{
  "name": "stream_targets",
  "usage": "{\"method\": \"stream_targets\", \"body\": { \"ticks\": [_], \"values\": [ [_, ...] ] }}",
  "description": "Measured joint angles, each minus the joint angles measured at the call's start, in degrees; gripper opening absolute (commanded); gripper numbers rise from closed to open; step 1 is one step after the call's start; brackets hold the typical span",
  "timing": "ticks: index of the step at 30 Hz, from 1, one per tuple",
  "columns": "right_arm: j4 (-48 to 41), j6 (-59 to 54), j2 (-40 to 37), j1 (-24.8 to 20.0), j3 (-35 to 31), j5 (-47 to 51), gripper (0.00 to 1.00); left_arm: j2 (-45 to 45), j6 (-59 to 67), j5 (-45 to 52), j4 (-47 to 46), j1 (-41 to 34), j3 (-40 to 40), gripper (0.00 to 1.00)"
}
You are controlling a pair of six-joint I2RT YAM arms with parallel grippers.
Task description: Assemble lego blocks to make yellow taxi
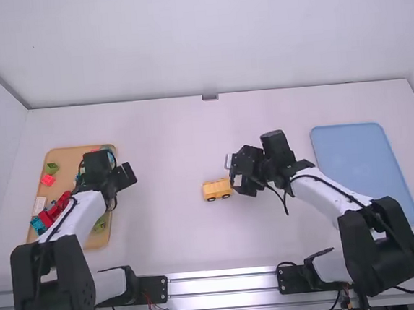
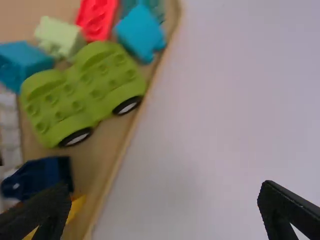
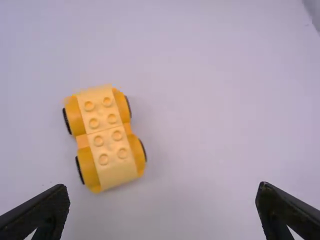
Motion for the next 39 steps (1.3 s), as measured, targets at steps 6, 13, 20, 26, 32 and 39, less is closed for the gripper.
{"method": "stream_targets", "body": {
  "ticks": [6,13,20,26,32,39],
  "values": [
    [1.27,-0.02,-0.13,0.00,0.00,0.39,0.98,0.00,-2.91,-0.28,-7.82,5.66,0.63,0.99],
    [1.53,0.00,-0.13,0.00,0.00,-0.35,0.98,2.49,-3.19,4.48,-12.85,11.52,8.07,1.00],
    [1.53,-0.02,-0.13,0.00,0.00,-1.53,0.98,9.86,-0.42,7.87,-23.45,11.34,16.63,0.99],
    [1.51,0.68,-0.13,0.00,0.00,-1.90,0.98,17.68,-0.92,8.39,-31.69,11.63,26.16,0.99],
    [1.51,0.90,-0.11,0.00,0.00,-1.90,0.98,20.06,-17.49,7.23,-31.52,11.63,29.03,0.99],
    [3.06,0.98,-0.13,0.00,0.00,-1.88,0.98,20.06,-48.24,6.71,-39.06,11.63,29.00,0.99]
  ]
}}
